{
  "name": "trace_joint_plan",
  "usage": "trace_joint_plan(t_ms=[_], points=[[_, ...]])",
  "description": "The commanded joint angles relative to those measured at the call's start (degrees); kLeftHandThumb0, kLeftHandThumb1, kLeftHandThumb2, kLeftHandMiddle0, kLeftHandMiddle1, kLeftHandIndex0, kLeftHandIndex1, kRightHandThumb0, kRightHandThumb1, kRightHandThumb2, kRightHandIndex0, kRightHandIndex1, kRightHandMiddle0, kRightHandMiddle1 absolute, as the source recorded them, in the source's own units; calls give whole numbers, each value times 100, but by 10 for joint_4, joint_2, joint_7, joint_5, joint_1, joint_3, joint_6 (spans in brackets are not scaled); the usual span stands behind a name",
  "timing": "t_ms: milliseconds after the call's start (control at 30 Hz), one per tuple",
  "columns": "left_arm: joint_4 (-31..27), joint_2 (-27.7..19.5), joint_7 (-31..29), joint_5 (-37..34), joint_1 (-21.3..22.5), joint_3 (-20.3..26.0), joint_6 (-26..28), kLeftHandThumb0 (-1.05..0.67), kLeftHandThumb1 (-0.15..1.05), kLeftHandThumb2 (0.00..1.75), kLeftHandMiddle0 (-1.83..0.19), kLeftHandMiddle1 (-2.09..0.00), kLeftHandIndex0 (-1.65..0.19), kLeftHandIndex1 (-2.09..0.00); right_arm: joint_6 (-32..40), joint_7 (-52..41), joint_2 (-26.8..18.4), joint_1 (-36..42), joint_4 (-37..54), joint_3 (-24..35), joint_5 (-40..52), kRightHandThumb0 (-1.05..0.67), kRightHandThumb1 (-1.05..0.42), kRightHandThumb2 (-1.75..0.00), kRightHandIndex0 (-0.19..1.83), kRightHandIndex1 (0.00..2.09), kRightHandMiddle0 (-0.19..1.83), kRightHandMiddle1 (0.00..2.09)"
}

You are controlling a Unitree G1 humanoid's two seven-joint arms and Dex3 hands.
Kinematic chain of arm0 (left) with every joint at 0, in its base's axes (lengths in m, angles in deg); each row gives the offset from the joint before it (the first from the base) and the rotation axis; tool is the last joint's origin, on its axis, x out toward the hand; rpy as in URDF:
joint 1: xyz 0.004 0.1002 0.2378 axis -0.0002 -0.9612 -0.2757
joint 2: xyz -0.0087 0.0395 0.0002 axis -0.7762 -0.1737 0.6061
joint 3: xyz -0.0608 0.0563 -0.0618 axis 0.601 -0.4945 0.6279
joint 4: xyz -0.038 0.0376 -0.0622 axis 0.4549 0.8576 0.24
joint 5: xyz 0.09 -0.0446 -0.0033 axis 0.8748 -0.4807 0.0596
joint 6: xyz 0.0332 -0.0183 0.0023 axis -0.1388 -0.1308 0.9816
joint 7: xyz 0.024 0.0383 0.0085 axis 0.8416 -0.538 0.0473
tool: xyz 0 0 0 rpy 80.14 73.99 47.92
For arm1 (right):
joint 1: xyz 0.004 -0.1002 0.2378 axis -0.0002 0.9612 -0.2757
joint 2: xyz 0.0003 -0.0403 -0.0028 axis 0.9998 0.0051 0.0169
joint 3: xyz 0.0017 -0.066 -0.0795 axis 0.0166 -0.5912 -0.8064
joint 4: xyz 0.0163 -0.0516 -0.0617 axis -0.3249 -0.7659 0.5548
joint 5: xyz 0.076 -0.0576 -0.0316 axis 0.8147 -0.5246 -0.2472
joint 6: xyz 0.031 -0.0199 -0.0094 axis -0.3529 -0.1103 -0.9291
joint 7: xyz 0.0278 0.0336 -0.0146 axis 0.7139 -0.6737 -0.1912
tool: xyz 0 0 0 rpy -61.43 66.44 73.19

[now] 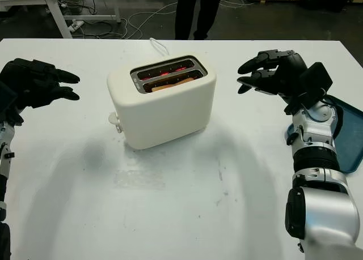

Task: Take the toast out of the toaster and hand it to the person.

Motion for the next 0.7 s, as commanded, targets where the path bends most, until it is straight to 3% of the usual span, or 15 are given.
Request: trace_joint_plan(t_ms=[0, 367, 667], points=[[-5, 4, 6, 5, -3, -2, 2, -105, 75, 0, -150, -13, -142, -1, -8, 2, 3, -10, 0, 4, 2, -56, -63, 0, 127, 77, 125, 45], [1, 9, 3, -3, -4, 1, -7, -105, 76, 0, -149, -13, -142, -1, 19, 1, 3, -6, 13, 6, 10, -49, -63, 0, 125, 78, 123, 45], [10, 17, -3, -7, -1, 3, -14, -105, 75, 0, -149, -12, -142, -1, 76, 25, -6, 23, 86, -1, -1, -45, -62, 0, 114, 80, 119, 45]])
